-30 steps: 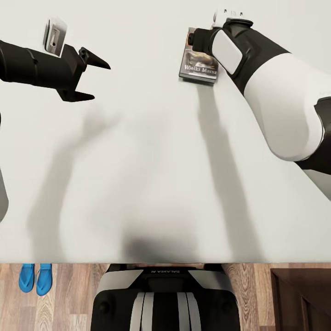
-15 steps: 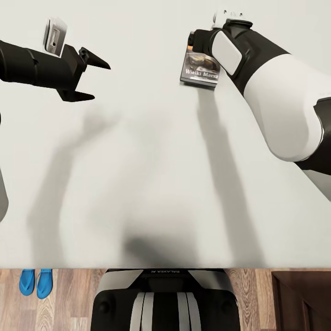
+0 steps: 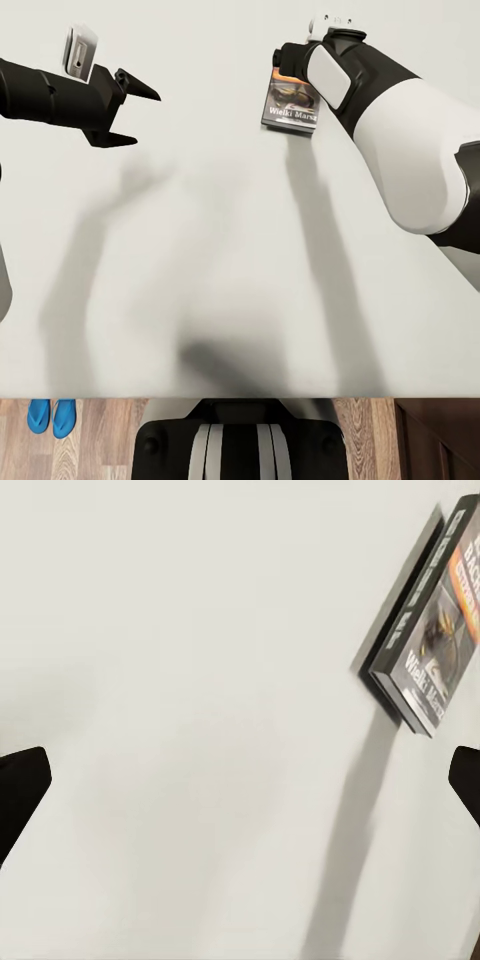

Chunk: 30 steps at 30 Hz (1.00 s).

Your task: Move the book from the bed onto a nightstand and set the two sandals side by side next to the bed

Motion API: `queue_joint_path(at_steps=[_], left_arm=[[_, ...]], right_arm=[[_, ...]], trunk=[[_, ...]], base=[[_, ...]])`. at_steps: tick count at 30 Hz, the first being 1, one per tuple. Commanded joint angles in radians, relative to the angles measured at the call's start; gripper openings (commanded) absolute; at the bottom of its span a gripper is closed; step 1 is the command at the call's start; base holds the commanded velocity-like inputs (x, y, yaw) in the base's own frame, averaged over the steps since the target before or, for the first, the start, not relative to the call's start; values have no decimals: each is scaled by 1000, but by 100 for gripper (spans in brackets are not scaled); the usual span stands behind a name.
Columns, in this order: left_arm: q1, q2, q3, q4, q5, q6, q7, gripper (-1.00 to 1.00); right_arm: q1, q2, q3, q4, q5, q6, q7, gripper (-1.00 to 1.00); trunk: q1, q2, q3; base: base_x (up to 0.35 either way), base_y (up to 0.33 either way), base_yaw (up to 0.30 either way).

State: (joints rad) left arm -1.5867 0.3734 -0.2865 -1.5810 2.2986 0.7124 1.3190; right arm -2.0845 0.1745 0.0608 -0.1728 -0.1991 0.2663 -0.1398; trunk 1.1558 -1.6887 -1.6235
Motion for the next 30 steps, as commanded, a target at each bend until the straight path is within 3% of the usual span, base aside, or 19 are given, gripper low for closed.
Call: queue_joint_path(at_steps=[1,30], left_arm=[[-1,1,0,0,4,9,6,100],[-1,-1,0,-1,4,9,7,100]], right_arm=[[0,0,7,-2,-9,5,-6,100],[1,0,2,20,-8,7,-9,100]], trunk=[[0,0,0],[0,0,0]], base=[[14,0,0],[2,0,0]])
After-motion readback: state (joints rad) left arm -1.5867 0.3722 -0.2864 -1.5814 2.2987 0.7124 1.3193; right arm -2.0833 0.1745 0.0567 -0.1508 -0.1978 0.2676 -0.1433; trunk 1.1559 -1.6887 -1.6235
